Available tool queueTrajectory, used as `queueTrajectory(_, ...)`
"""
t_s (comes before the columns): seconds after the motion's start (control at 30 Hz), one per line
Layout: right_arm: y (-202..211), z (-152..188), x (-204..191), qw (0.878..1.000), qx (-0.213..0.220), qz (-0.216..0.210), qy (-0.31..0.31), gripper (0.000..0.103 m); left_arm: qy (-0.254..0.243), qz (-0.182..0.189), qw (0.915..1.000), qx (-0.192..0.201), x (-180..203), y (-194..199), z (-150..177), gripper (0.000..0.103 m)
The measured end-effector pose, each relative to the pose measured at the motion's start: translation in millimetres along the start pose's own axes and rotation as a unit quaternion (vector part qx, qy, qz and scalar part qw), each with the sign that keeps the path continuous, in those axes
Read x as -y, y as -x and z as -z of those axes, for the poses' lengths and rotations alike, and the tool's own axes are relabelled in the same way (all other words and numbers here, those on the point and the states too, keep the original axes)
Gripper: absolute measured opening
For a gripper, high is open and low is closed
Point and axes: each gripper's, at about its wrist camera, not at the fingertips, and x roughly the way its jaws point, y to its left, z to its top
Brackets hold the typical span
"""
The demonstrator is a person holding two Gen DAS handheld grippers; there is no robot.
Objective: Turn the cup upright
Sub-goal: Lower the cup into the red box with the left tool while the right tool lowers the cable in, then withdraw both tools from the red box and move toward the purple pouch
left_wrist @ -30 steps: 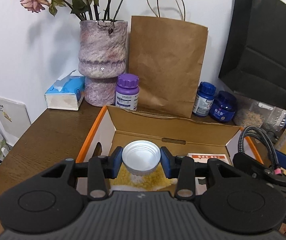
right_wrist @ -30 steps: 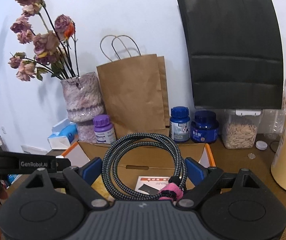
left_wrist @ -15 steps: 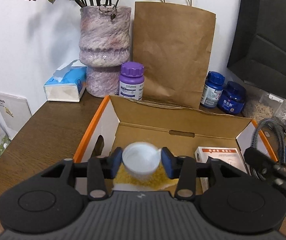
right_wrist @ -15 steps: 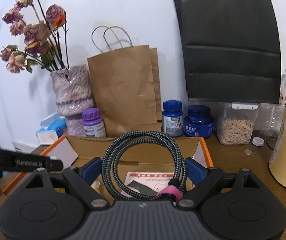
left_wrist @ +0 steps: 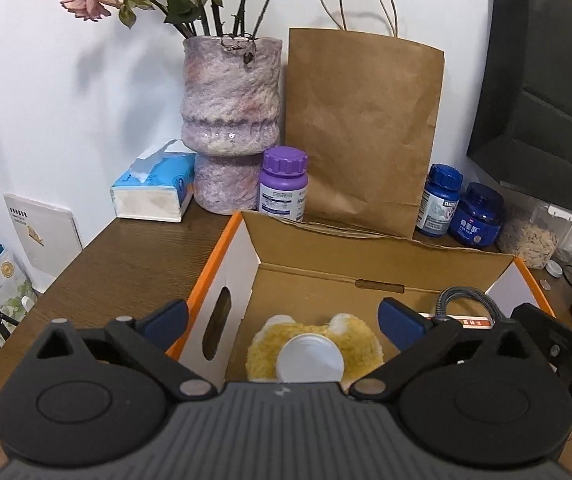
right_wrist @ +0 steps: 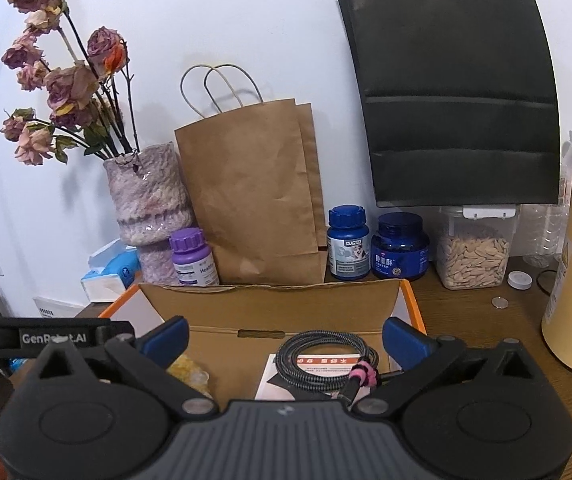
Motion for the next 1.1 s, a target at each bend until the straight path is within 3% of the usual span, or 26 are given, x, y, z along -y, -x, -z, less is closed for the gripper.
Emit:
queueTrajectory(0.43, 18.4, -5.1, -4.4, 1.0, 0.001, -0.002, 0.004, 0.103, -0.002, 0.001, 0.9999, 0.012, -10.8, 30.1, 3.7, 0.103)
queueTrajectory(1.1, 91.3, 6.0, -23.4, 0.998, 0.033, -0.004, 0.054, 0.103, -0.01, 0.026, 0.999, 0.034, -43.5, 108.4, 33.3, 0.103)
